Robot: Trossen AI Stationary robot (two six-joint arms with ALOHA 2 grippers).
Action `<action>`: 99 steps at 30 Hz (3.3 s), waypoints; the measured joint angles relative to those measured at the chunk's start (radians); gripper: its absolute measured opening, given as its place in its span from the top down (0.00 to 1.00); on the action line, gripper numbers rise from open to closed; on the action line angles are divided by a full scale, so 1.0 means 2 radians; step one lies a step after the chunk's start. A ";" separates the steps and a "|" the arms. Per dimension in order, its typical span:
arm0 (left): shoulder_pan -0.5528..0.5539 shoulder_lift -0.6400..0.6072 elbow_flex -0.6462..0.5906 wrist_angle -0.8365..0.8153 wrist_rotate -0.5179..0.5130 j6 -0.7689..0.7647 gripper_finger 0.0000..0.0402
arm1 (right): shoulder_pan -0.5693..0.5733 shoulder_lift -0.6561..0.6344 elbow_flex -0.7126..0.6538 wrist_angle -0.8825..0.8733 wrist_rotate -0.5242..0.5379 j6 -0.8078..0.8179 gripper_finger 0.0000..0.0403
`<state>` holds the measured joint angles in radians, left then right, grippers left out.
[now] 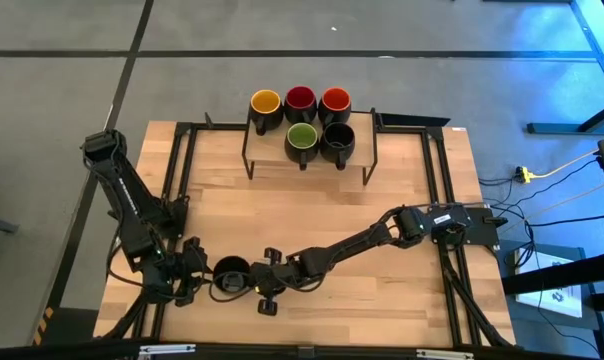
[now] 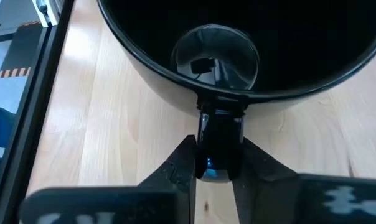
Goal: Place coffee mugs
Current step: Put the black mug on the shelf
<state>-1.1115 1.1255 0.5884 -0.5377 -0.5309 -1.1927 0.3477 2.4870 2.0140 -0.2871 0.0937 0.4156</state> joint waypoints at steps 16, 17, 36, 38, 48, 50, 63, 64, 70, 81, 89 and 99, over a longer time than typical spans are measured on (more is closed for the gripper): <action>-0.008 -0.120 0.001 -0.019 0.116 -0.016 0.72 | 0.020 -0.066 0.015 -0.128 0.132 0.106 0.88; -0.009 -0.132 0.001 -0.024 0.117 -0.017 0.72 | 0.021 -0.070 0.028 -0.145 0.141 0.114 0.88; -0.009 -0.211 0.001 -0.094 0.118 0.031 0.72 | -0.050 -0.086 0.167 -0.317 0.300 0.228 0.88; -0.009 -0.211 0.001 -0.094 0.118 0.041 0.72 | -0.059 -0.086 0.167 -0.311 0.316 0.231 0.88; -0.009 -0.211 0.001 -0.096 0.118 0.079 0.72 | -0.112 -0.084 0.168 -0.310 0.358 0.235 0.88; -0.009 -0.211 0.001 -0.097 0.115 0.083 0.72 | -0.122 -0.083 0.167 -0.311 0.353 0.235 0.88; -0.009 -0.211 0.001 -0.097 0.100 0.092 0.72 | -0.157 -0.077 0.166 -0.313 0.330 0.231 0.88; -0.009 -0.211 0.001 -0.097 0.100 0.092 0.72 | -0.159 -0.076 0.166 -0.311 0.331 0.230 0.88; -0.009 -0.211 0.001 -0.097 0.089 0.092 0.72 | -0.159 -0.066 0.165 -0.312 0.350 0.233 0.88; -0.009 -0.210 0.000 -0.097 0.088 0.092 0.72 | -0.167 -0.064 0.166 -0.308 0.348 0.236 0.88; -0.009 -0.210 0.000 -0.097 0.088 0.092 0.72 | -0.177 -0.060 0.166 -0.296 0.343 0.235 0.86; -0.009 -0.210 0.000 -0.097 0.088 0.092 0.72 | -0.179 -0.056 0.167 -0.285 0.341 0.238 0.68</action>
<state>-1.1286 0.7048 0.5892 -0.7319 -0.3550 -1.0088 -0.0096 2.3760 2.3470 -0.8561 0.7750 0.8925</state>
